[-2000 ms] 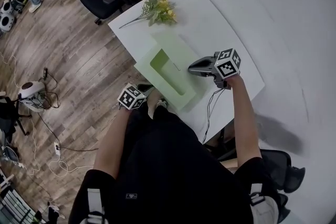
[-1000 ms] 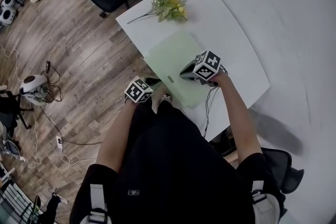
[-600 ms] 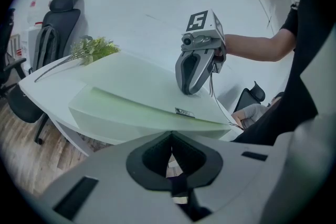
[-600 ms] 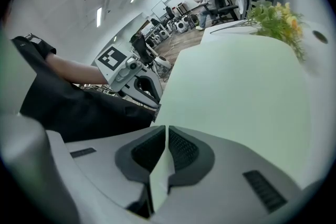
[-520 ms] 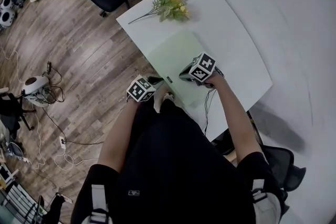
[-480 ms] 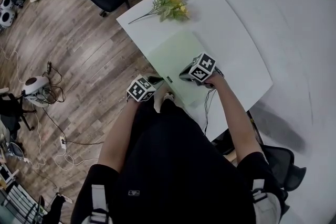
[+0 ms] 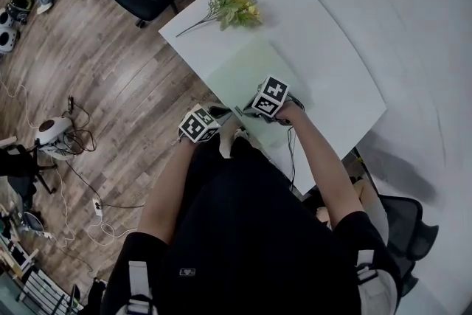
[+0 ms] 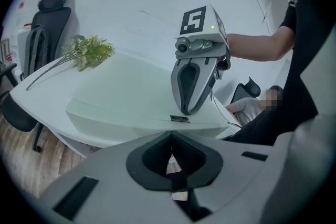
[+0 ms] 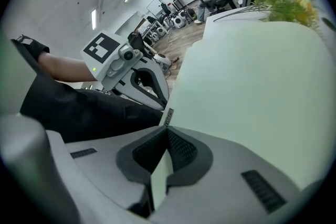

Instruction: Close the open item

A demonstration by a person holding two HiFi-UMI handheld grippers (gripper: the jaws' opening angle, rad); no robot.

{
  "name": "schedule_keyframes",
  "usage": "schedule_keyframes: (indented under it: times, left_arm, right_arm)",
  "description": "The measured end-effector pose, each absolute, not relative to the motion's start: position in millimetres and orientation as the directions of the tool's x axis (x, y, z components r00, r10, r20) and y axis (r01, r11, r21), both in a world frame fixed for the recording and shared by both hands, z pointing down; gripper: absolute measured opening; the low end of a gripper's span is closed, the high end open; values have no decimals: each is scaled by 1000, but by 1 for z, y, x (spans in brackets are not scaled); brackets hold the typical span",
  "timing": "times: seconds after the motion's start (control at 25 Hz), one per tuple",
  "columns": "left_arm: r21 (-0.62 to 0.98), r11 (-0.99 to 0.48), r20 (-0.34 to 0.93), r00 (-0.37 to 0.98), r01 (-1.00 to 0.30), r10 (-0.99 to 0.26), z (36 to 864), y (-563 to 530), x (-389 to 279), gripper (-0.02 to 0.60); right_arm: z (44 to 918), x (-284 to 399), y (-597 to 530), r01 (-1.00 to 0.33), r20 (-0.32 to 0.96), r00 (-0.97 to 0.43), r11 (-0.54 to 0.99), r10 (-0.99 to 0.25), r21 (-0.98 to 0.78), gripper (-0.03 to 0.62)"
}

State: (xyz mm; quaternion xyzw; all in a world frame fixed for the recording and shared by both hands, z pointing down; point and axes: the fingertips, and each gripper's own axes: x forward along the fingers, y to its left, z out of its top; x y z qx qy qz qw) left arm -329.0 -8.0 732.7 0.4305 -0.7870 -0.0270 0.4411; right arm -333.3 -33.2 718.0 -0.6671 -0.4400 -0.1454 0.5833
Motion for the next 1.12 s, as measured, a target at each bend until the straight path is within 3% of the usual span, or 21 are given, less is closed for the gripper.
schedule_keyframes:
  times: [0.32,0.56,0.72,0.84,1.0,1.12]
  left_arm:
    - [441,599,660,-211,-668,-721,732,-4,-327,6]
    - [442,539,661,-146,-717,-736,729,2,-319,6]
    - [437,459,667,-63,-774,-742,732,12,-310,6]
    - [446,385,655,2,-808,-756,722,18,-302,6]
    - [460,187,615,159,-868,-772,705,12,-280,6]
    - [478,-54,575,359,-877,-735,685,9,-245,6]
  right_arm:
    - [719,-332,-25,762,704,521,109,482,-638,3]
    - [700,-346,-27,771,658,330,209,677,-601,8]
    - [686,-354,-38,713,545,125,308,829,-631,8]
    - [672,-345,-49,702,507,-59,397,860,-591,8]
    - [660,-314,-69,640,483,-333,570,810,-515,8]
    - [650,-263,-78,468,471,-571,738,672,-485,8]
